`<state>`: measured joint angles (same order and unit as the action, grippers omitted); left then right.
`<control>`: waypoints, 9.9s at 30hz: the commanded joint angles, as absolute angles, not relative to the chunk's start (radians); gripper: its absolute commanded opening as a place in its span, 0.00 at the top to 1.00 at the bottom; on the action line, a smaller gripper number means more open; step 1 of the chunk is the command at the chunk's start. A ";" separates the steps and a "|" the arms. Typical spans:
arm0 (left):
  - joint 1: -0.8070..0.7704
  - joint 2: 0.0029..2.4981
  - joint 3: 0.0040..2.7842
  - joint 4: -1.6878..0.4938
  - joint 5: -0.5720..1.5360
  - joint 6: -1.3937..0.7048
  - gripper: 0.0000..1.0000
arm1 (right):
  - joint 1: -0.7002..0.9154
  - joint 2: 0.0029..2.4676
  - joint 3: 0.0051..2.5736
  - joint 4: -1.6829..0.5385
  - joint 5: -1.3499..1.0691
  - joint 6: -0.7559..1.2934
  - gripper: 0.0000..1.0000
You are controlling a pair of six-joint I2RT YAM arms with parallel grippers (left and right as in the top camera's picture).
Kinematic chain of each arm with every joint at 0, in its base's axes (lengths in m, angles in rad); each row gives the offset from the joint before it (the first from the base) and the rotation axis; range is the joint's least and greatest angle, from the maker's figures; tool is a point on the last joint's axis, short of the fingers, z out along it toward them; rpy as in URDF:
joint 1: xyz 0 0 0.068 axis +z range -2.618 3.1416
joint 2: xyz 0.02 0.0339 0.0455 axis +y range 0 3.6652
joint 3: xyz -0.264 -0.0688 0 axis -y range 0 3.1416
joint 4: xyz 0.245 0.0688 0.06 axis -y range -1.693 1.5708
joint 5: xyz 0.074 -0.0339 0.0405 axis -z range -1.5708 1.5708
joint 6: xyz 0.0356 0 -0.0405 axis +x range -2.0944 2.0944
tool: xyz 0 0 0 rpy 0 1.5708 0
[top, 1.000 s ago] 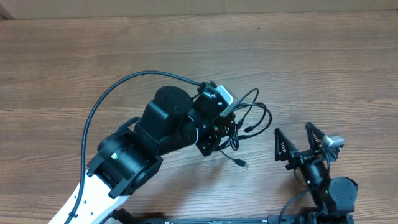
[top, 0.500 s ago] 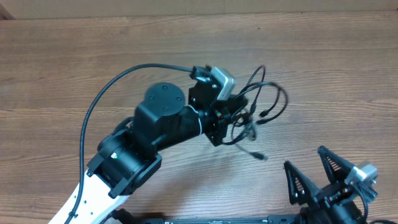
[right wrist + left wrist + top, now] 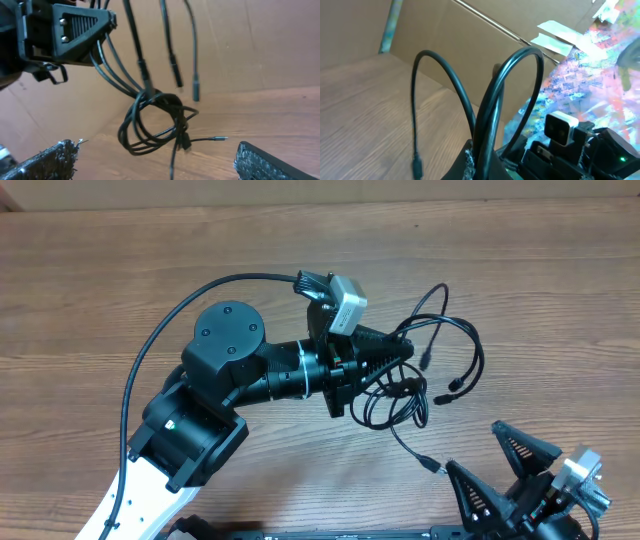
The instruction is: Untangle cables
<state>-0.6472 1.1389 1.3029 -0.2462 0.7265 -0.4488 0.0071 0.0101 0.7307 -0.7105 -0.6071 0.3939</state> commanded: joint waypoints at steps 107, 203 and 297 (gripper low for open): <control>-0.612 1.235 1.327 -0.292 0.659 -0.926 0.96 | 0.005 0.245 0.746 -1.057 0.010 1.023 0.96; -0.696 1.436 1.325 -0.746 1.302 0.730 0.09 | 0.005 0.245 0.746 -0.170 -0.937 0.714 0.96; -0.542 1.172 1.325 -0.584 1.172 0.430 0.96 | 0.005 0.245 0.746 -0.866 -0.473 0.786 0.24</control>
